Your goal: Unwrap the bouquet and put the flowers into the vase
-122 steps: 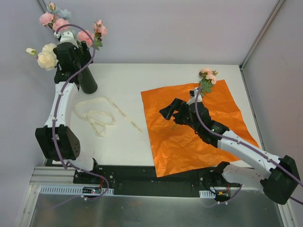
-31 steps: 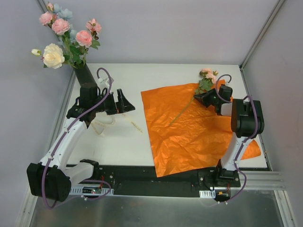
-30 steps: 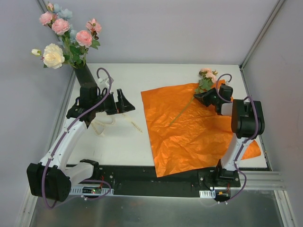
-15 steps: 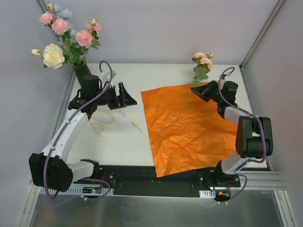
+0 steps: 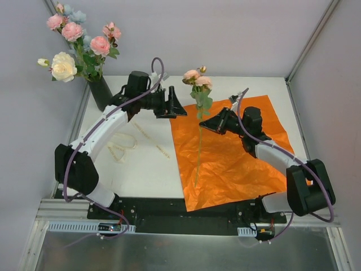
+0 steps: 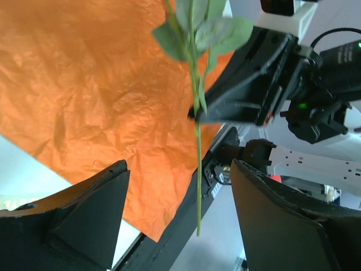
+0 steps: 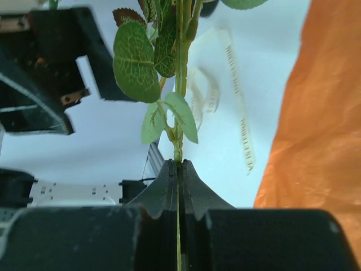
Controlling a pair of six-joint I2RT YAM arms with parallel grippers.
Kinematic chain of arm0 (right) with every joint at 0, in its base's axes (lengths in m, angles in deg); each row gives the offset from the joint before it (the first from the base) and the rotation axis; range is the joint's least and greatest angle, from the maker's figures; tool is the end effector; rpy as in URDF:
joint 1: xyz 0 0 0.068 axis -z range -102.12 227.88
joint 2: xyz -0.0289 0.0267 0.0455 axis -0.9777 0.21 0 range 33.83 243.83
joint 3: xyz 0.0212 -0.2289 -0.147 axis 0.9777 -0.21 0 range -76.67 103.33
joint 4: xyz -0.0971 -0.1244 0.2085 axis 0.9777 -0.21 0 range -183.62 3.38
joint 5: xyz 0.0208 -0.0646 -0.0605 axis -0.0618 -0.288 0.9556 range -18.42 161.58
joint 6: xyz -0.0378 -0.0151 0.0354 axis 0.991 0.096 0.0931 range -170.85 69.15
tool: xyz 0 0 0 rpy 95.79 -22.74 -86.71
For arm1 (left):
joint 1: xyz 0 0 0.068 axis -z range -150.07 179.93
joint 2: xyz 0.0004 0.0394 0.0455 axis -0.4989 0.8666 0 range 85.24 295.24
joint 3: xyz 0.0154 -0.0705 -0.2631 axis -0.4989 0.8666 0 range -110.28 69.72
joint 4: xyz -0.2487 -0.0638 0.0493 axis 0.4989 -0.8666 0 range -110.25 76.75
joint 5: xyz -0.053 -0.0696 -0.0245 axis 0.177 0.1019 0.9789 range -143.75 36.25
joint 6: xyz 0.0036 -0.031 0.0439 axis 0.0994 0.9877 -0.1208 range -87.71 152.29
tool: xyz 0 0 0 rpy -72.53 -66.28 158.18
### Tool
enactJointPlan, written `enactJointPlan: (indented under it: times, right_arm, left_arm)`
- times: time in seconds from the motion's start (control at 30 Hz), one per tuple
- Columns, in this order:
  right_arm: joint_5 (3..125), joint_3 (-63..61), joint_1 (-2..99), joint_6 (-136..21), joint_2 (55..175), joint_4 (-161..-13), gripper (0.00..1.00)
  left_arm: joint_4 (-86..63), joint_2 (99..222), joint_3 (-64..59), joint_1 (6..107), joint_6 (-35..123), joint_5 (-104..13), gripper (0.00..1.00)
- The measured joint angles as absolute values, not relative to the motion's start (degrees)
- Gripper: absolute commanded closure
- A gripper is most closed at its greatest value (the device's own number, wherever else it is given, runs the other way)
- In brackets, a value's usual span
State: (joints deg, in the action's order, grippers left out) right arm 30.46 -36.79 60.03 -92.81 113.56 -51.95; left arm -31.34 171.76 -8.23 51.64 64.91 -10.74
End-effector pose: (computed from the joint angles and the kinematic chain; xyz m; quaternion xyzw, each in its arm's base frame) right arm 0.2784 0.1142 0.2533 -0.0873 0.7255 0.5396 0.4182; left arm 0.3111 -0.1499 0.3550 0.1163 0.8065 -0.5006 0.2922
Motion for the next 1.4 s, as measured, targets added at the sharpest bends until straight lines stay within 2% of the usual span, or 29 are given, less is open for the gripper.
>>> enactJointPlan:
  times: [0.13, 0.2, 0.37, 0.47, 0.5, 0.57, 0.63, 0.77, 0.9, 1.0, 1.17, 1.4]
  right_arm:
    - [30.55, -37.6, 55.9, -92.85, 110.21, -51.49, 1.0]
    - [30.83, -37.93, 54.59, -92.87, 108.9, -51.38, 1.0]
    - [31.88, -38.06, 51.57, -92.85, 108.01, -51.25, 1.0]
    - [32.21, -38.17, 50.53, -92.85, 108.01, -51.31, 1.0]
    - [32.75, -38.39, 50.31, -92.78, 108.01, -51.4, 1.0]
    - [33.74, -39.18, 50.24, -92.78, 108.01, -51.53, 0.96]
    - [34.13, -39.61, 50.18, -92.78, 107.96, -51.42, 0.83]
    - [35.49, -40.12, 50.02, -92.91, 107.52, -51.12, 0.5]
    - [37.23, -41.84, 50.02, -93.35, 105.95, -50.94, 0.28]
    - [38.85, -43.55, 50.02, -93.0, 103.61, -51.34, 0.01]
    - [41.91, -44.82, 50.02, -90.84, 98.3, -54.59, 0.01]
    - [46.79, -47.5, 50.53, -87.01, 89.71, -59.66, 0.01]
  left_arm:
    - [-31.01, 176.24, -11.44, 55.67, 65.33, -10.79, 0.29]
    - [-30.7, 177.77, -12.3, 57.28, 65.57, -10.85, 0.35]
    - [-29.37, 182.08, -15.01, 59.97, 67.32, -10.72, 0.67]
    - [-28.41, 184.2, -15.44, 60.34, 68.82, -10.48, 0.97]
    - [-28.26, 184.7, -15.44, 60.34, 69.46, -10.17, 1.0]
    - [-27.91, 185.1, -15.44, 60.41, 70.59, -9.61, 1.0]
    - [-27.64, 185.25, -15.44, 60.74, 70.86, -9.69, 1.0]
    - [-27.49, 185.34, -15.44, 60.69, 70.81, -10.55, 1.0]
    - [-27.29, 185.31, -15.44, 60.58, 69.96, -12.93, 1.0]
    - [-27.43, 184.83, -15.44, 60.54, 68.21, -16.14, 1.0]
    - [-29.02, 180.94, -15.44, 59.38, 62.92, -24.6, 1.0]
    - [-30.2, 170.67, -20.62, 57.3, 45.81, -51.42, 1.0]
